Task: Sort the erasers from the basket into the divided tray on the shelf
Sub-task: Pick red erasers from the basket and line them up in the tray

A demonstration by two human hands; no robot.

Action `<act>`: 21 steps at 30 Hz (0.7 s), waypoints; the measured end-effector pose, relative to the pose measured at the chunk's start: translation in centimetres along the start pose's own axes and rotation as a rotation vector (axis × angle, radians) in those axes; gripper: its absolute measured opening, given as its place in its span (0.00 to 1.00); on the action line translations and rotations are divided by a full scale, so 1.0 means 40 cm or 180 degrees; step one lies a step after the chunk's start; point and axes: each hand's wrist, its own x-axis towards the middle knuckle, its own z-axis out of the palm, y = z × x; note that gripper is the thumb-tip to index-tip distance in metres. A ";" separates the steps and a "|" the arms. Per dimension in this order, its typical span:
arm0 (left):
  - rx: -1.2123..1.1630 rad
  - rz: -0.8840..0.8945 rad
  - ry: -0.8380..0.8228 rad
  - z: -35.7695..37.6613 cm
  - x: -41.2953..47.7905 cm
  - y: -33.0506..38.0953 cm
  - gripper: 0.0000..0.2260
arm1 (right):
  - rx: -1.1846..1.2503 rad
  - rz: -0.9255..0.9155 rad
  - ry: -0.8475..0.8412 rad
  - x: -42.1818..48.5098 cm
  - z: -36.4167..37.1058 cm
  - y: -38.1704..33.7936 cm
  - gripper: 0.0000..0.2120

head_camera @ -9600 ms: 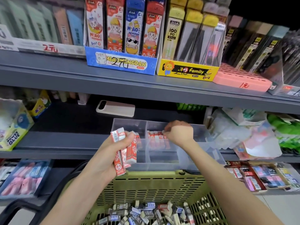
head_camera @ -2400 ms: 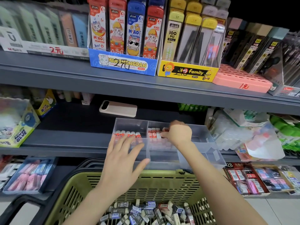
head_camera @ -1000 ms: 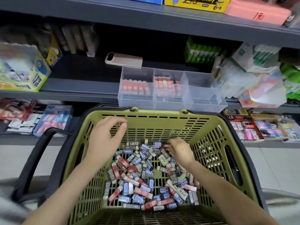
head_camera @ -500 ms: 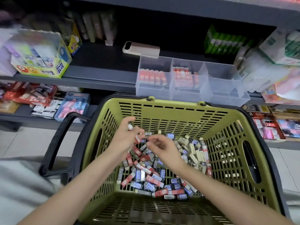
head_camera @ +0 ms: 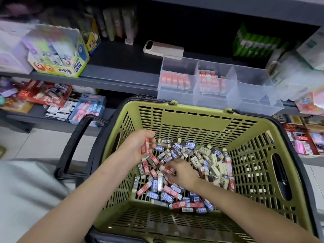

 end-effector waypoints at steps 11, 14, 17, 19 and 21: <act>0.0017 0.0370 -0.0489 0.082 -0.010 -0.095 0.16 | 0.3339 0.0103 0.0645 -0.053 -0.177 -0.138 0.10; -0.0092 0.0413 0.0116 0.071 0.007 -0.093 0.12 | 0.2474 0.0251 0.0688 -0.074 -0.123 -0.089 0.12; -0.0337 0.0135 0.0174 0.038 0.014 -0.067 0.13 | -0.0078 0.0038 -0.0198 -0.084 -0.030 -0.014 0.24; -0.0357 0.0097 -0.0135 0.022 0.003 -0.044 0.14 | -0.0937 -0.0323 -0.0533 -0.076 0.018 0.018 0.30; -0.0513 0.0011 -0.0391 0.013 -0.011 -0.027 0.15 | -0.1218 -0.0633 -0.0565 -0.059 0.040 0.029 0.31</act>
